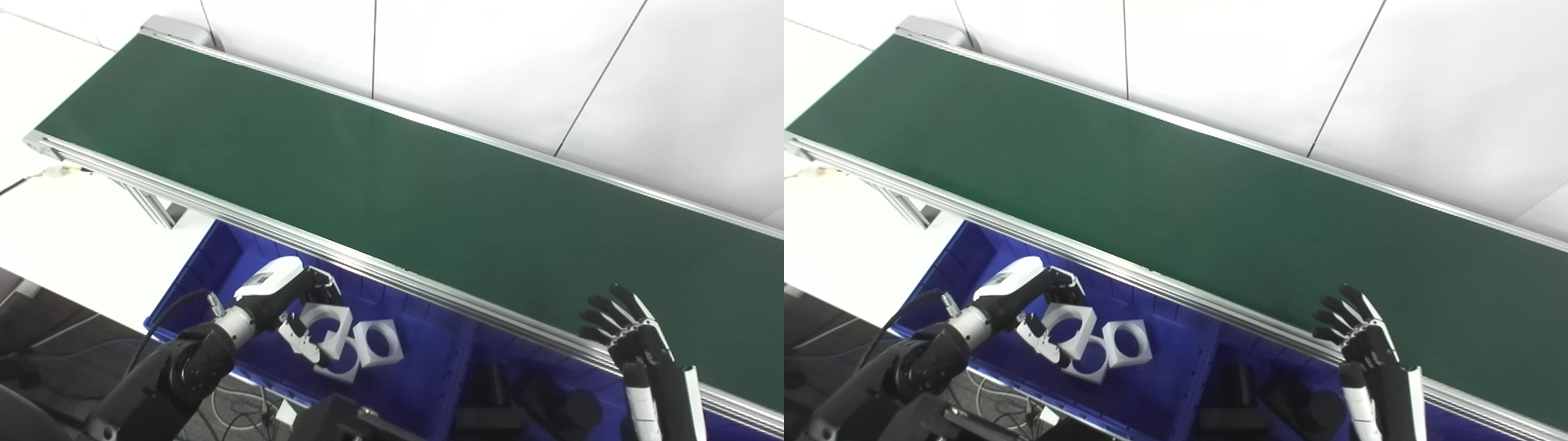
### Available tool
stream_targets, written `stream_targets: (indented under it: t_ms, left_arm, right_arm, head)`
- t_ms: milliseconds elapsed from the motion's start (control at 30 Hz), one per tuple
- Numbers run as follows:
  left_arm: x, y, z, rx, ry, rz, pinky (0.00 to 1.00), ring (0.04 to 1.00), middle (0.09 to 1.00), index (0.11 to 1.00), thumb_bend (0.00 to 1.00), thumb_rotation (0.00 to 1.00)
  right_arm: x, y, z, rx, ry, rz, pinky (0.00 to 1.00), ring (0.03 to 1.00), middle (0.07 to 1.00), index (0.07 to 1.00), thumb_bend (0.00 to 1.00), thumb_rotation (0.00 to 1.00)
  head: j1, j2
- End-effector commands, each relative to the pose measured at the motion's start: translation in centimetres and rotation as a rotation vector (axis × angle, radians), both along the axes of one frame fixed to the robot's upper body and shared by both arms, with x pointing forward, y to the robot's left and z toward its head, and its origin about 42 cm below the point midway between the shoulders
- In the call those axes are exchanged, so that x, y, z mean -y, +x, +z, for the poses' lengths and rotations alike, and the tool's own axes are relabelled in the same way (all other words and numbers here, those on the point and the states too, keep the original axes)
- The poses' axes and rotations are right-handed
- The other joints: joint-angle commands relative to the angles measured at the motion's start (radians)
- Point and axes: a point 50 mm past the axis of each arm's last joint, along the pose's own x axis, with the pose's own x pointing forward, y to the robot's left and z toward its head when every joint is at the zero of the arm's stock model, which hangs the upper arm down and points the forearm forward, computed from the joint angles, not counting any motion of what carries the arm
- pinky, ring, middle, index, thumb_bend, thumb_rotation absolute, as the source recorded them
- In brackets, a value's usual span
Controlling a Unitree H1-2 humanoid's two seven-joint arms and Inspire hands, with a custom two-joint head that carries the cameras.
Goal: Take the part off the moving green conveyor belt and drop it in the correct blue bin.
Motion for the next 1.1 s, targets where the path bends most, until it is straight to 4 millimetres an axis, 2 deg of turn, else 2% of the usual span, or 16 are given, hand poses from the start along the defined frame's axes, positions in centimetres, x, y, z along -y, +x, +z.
stream_targets:
  t_ms: [0, 133, 200, 333, 533, 633, 700, 733, 800, 867, 900, 967, 1067]
  left_arm:
    - [-0.5, 0.3, 1.2, 0.031, 0.034, -0.017, 0.78, 0.796, 0.795, 0.798, 0.69, 0.2]
    - [-0.5, 0.2, 1.4, -0.006, 0.027, -0.004, 0.85, 0.919, 0.943, 0.949, 0.76, 0.26]
    - [-0.6, 0.1, 1.4, -0.006, 0.023, -0.005, 0.85, 0.936, 0.985, 0.989, 0.78, 0.28]
    - [-0.5, 0.0, 1.5, -0.004, 0.014, -0.003, 0.86, 0.941, 1.0, 1.0, 0.78, 0.31]
    - [-0.5, 0.0, 1.8, 0.015, 0.015, -0.015, 0.86, 0.932, 0.989, 1.0, 0.77, 0.34]
    - [-0.4, 0.1, 2.4, 0.063, 0.021, -0.02, 0.84, 0.918, 0.957, 0.985, 0.74, 0.34]
    - [-0.4, 0.2, 2.9, 0.096, 0.011, -0.011, 0.82, 0.884, 0.91, 0.945, 0.72, 0.34]
    - [-0.3, 0.2, 3.2, 0.114, -0.004, -0.001, 0.82, 0.874, 0.898, 0.936, 0.7, 0.39]
    - [-0.3, 0.3, 3.9, 0.158, -0.043, 0.003, 0.76, 0.817, 0.851, 0.901, 0.71, 0.39]
    - [-0.3, 0.5, 4.8, 0.197, -0.108, -0.003, 0.69, 0.779, 0.82, 0.891, 0.73, 0.46]
    - [-0.4, 0.6, 5.3, 0.218, -0.138, -0.012, 0.69, 0.779, 0.82, 0.891, 0.73, 0.46]
    - [-0.4, 0.9, 6.2, 0.243, -0.201, -0.028, 0.72, 0.811, 0.842, 0.888, 0.77, 0.55]
    - [-0.2, 1.4, 8.1, 0.267, -0.306, -0.074, 0.77, 0.839, 0.866, 0.892, 0.88, 0.63]
  right_arm:
    - [-0.1, 0.1, 1.1, 0.041, 0.012, 0.006, 0.65, 0.742, 0.793, 0.866, 0.7, 0.82]
    - [0.0, 0.1, 1.1, 0.042, 0.01, 0.007, 0.65, 0.742, 0.794, 0.867, 0.69, 0.82]
    - [0.0, 0.1, 1.1, 0.041, 0.011, 0.007, 0.65, 0.743, 0.793, 0.865, 0.69, 0.81]
    - [0.0, 0.1, 1.1, 0.043, 0.009, 0.006, 0.65, 0.744, 0.793, 0.865, 0.68, 0.81]
    - [0.0, 0.1, 1.1, 0.04, 0.008, 0.005, 0.66, 0.743, 0.793, 0.866, 0.69, 0.82]
    - [0.0, 0.1, 1.1, 0.041, 0.005, 0.005, 0.66, 0.743, 0.793, 0.867, 0.69, 0.82]
    - [0.0, 0.1, 1.0, 0.041, 0.002, 0.004, 0.66, 0.741, 0.792, 0.866, 0.68, 0.81]
    - [-0.1, 0.2, 1.0, 0.041, -0.001, 0.004, 0.66, 0.741, 0.792, 0.867, 0.68, 0.81]
    - [-0.1, 0.2, 1.0, 0.041, -0.002, 0.006, 0.66, 0.742, 0.794, 0.868, 0.68, 0.81]
    - [-0.2, 0.2, 0.9, 0.042, -0.007, 0.004, 0.65, 0.741, 0.795, 0.87, 0.67, 0.81]
    - [-0.2, 0.2, 0.8, 0.043, -0.01, 0.005, 0.65, 0.741, 0.795, 0.87, 0.67, 0.81]
    - [-0.3, 0.2, 0.7, 0.045, -0.014, 0.006, 0.65, 0.741, 0.798, 0.87, 0.67, 0.82]
    - [-0.3, 0.2, 0.5, 0.048, -0.015, 0.008, 0.65, 0.741, 0.799, 0.87, 0.67, 0.82]
  head:
    - [0.001, -0.001]
    - [-0.002, -0.001]
    - [-0.004, -0.001]
    - [-0.004, -0.001]
    - [-0.008, -0.003]
    - [-0.015, -0.007]
    - [-0.02, -0.009]
    - [-0.025, -0.011]
    - [-0.034, -0.017]
    - [-0.043, -0.022]
    - [-0.047, -0.024]
    - [-0.056, -0.029]
    - [-0.07, -0.04]
